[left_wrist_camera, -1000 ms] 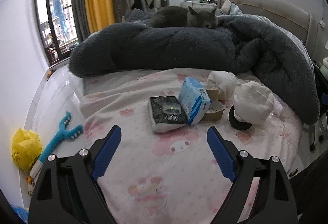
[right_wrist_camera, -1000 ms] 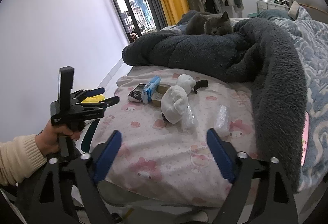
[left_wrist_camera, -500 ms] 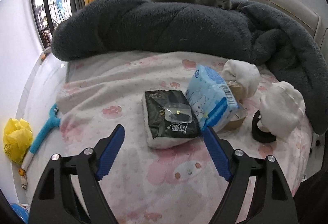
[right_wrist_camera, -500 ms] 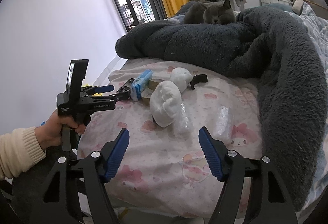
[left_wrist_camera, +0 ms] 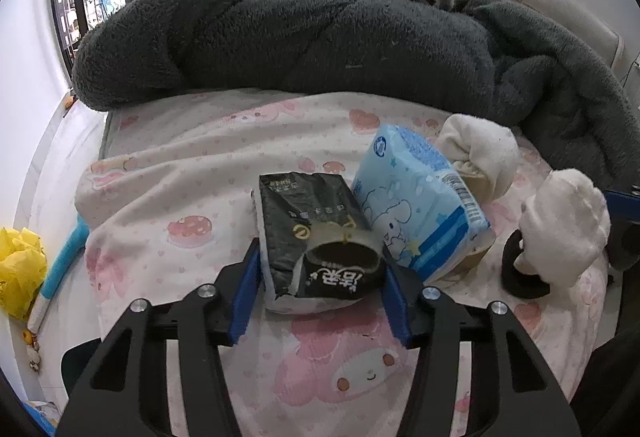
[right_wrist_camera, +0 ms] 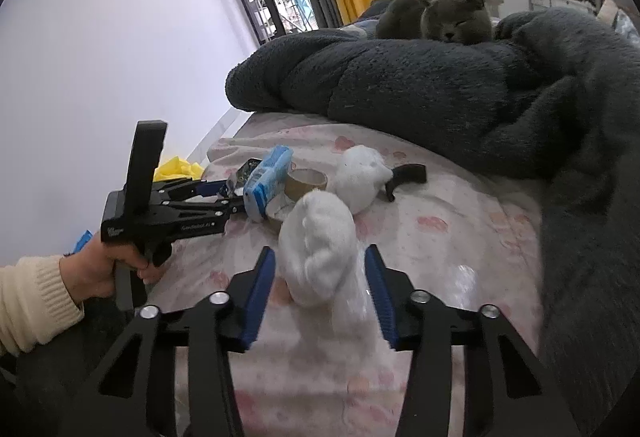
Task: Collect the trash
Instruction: 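Reach the left tool to the black snack bag and close on it, then carry the black bag toward the bin while the right tool grasps the white cloth, then drop the black bag and white cloth into the green bin, opening both tools, then move the left tool back to the bed and grasp the blue tissue pack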
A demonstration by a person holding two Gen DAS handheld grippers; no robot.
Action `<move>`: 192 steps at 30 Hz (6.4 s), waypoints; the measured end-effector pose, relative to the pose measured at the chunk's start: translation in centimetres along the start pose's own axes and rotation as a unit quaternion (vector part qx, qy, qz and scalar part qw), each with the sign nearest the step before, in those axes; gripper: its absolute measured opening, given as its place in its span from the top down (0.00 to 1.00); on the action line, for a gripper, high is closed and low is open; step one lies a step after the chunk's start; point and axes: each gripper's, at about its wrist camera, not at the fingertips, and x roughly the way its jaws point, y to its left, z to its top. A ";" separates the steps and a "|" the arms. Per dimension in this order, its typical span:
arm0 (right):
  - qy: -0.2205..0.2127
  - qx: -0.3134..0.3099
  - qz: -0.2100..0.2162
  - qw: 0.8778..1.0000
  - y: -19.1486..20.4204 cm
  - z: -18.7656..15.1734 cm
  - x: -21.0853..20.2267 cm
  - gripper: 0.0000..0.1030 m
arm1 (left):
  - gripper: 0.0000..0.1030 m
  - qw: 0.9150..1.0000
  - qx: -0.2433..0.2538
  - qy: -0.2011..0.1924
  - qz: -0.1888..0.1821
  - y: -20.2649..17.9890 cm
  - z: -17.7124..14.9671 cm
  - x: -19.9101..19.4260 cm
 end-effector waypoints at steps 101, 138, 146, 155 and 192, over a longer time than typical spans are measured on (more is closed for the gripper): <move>0.238 -0.157 0.028 0.958 34.7 -2.5 34.7 0.88 | 0.43 0.968 -0.214 -0.028 0.124 28.3 -16.3 -20.6; 0.131 -0.183 0.062 0.972 32.5 2.0 23.9 0.40 | 0.35 0.973 -0.131 -0.145 0.126 20.6 -8.3 -26.8; 0.080 -0.170 0.039 0.981 28.2 3.6 18.9 0.39 | 0.32 0.975 -0.114 -0.160 0.102 16.7 -5.2 -25.5; 0.031 -0.163 0.002 0.986 22.7 4.3 12.6 0.36 | 0.31 0.981 -0.093 -0.160 0.066 12.2 -2.4 -22.5; 0.003 -0.043 -0.100 0.994 2.8 0.4 2.6 0.32 | 0.43 0.998 -0.017 -0.053 -0.016 -3.3 0.4 -6.5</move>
